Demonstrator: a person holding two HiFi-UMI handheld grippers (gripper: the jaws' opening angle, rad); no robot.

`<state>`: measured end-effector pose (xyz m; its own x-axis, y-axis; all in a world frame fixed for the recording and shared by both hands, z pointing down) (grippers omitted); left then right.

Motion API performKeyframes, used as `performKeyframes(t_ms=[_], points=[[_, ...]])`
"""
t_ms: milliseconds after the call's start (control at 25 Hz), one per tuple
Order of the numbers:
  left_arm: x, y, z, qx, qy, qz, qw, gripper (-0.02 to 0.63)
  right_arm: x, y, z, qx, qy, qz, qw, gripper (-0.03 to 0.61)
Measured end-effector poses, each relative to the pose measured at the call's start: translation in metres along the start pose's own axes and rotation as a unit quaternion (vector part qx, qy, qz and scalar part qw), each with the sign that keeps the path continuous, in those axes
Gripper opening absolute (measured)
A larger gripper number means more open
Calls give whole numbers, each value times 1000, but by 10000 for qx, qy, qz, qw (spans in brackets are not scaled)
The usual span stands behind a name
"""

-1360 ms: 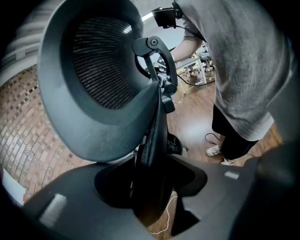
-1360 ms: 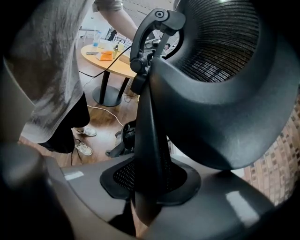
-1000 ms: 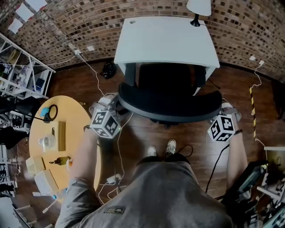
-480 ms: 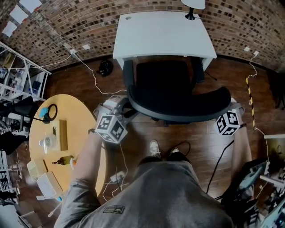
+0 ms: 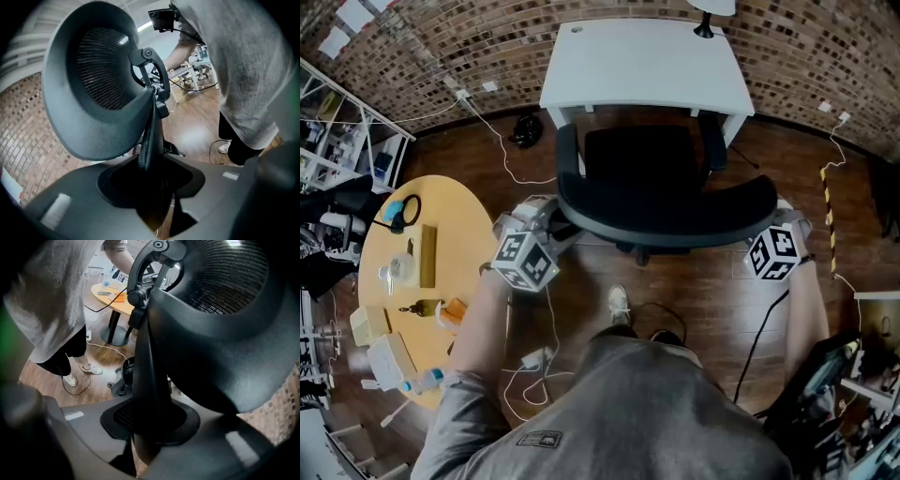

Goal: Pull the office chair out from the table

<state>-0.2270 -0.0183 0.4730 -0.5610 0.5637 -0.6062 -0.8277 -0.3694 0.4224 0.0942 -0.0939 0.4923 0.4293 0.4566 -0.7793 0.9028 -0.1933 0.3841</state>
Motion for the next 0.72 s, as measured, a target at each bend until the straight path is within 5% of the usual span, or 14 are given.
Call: performKeyframes(t_ms=[720], points=[[50,-70,86,415,-169,-299,9985,186,59,1,-82,323,-138,189,9992,110]])
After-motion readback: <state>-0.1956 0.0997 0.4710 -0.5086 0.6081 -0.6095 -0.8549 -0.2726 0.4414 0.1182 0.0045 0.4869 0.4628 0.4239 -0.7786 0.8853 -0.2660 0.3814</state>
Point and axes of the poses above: the fingertips, and each gripper's own axes: x backward along the fingers, z to its right, y out of its underside, the point moved 5 cm from there along x, backward along the fingers, and after that the axes turned 13 degrees about -x, right-handed, at the moved point
